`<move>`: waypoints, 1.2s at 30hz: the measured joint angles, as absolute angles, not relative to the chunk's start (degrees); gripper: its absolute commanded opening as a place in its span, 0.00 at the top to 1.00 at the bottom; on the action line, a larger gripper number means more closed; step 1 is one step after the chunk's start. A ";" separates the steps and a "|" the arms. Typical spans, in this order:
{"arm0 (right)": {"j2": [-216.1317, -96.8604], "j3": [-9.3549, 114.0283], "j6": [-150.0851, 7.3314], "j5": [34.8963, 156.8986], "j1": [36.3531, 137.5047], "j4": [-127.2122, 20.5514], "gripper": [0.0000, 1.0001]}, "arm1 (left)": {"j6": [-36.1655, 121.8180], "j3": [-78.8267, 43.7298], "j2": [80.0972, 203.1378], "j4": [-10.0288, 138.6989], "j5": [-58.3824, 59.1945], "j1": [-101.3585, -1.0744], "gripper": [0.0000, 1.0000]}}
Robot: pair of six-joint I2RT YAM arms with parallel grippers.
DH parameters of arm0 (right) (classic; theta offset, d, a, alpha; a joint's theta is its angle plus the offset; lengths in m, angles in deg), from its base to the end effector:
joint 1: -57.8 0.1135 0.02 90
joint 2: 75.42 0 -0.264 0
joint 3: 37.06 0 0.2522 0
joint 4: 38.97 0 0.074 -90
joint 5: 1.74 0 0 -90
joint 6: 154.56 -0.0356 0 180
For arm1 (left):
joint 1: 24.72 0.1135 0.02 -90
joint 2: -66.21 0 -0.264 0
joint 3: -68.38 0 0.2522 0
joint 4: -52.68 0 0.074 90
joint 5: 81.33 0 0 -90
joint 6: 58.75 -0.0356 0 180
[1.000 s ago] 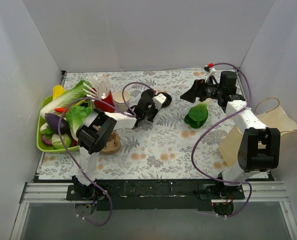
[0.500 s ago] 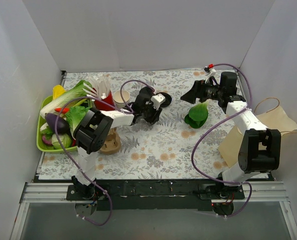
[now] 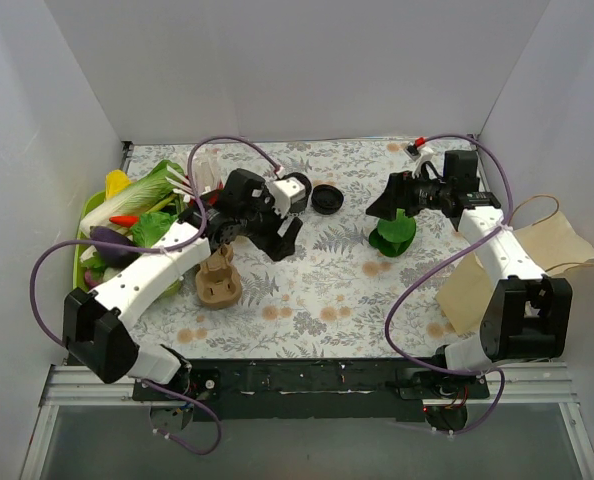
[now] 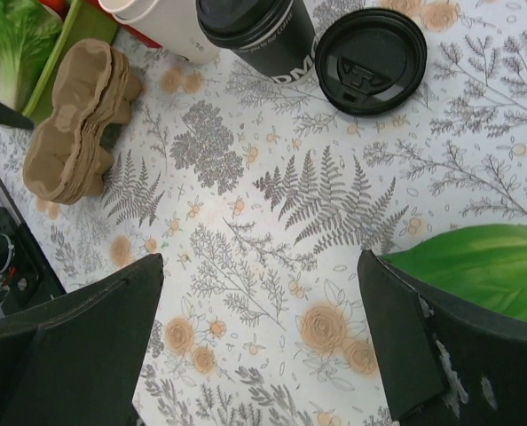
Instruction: Pack the takeout coffee
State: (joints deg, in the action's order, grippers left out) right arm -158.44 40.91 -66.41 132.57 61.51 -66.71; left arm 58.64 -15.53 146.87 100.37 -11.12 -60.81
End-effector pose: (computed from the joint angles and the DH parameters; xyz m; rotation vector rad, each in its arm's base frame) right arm 0.3205 0.0457 0.2995 -0.4840 2.0241 0.8800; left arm 0.2399 -0.1898 0.3130 0.3699 2.4635 -0.9175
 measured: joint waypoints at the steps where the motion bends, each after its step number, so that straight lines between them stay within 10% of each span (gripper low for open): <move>1: -158.46 41.48 -65.64 132.16 61.51 -68.83 0.02 | 59.56 -17.06 146.66 103.98 -8.33 -60.42 0.24; 23: -159.90 51.31 -56.09 128.81 61.51 -84.96 0.02 | 71.74 -23.00 148.71 132.06 3.72 -32.53 0.47; 36: -160.54 51.29 -56.99 128.72 61.51 -83.87 0.02 | 76.30 -21.39 151.73 130.82 -0.13 -32.81 0.40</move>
